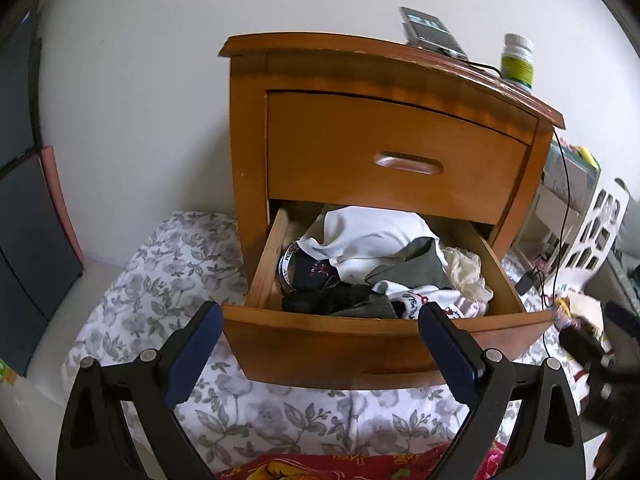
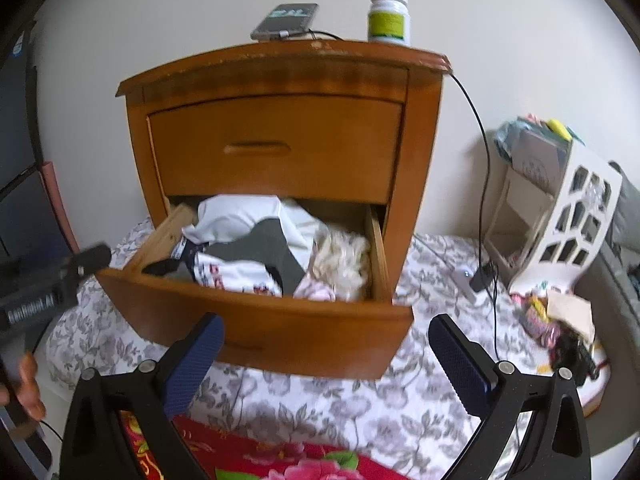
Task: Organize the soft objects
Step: 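Move the right tool over the open drawer toward the Hello Kitty sock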
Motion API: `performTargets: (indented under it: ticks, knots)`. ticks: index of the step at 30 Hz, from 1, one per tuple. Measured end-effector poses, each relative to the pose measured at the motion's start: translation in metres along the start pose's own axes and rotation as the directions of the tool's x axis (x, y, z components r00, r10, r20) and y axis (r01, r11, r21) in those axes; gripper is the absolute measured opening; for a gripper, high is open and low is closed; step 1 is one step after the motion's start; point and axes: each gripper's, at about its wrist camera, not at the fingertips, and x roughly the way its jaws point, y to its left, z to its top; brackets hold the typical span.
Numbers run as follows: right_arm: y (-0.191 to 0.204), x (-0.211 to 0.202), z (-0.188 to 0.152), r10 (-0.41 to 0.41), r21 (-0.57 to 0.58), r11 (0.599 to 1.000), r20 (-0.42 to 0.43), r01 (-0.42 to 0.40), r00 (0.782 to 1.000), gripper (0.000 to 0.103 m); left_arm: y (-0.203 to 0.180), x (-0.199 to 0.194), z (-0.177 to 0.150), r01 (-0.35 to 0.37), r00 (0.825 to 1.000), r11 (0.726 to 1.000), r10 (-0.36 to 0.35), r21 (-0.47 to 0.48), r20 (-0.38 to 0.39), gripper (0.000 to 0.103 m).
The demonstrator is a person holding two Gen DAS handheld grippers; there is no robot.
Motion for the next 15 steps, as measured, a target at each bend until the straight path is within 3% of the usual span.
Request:
performTargets:
  ticks: [8,15]
  knots:
    - [0.0,0.022,0.051,0.047,-0.01,0.999,-0.015,-0.047,0.999,0.103,0.011,0.011,-0.001,0.018,0.999,0.999,-0.017,-0.036,0.04,0.098]
    - [0.009,0.044,0.09,0.137,-0.041,0.989,-0.049,-0.139,0.989,0.103,0.02,0.024,-0.004,0.05,0.995,0.996,-0.044,-0.07,0.088,0.099]
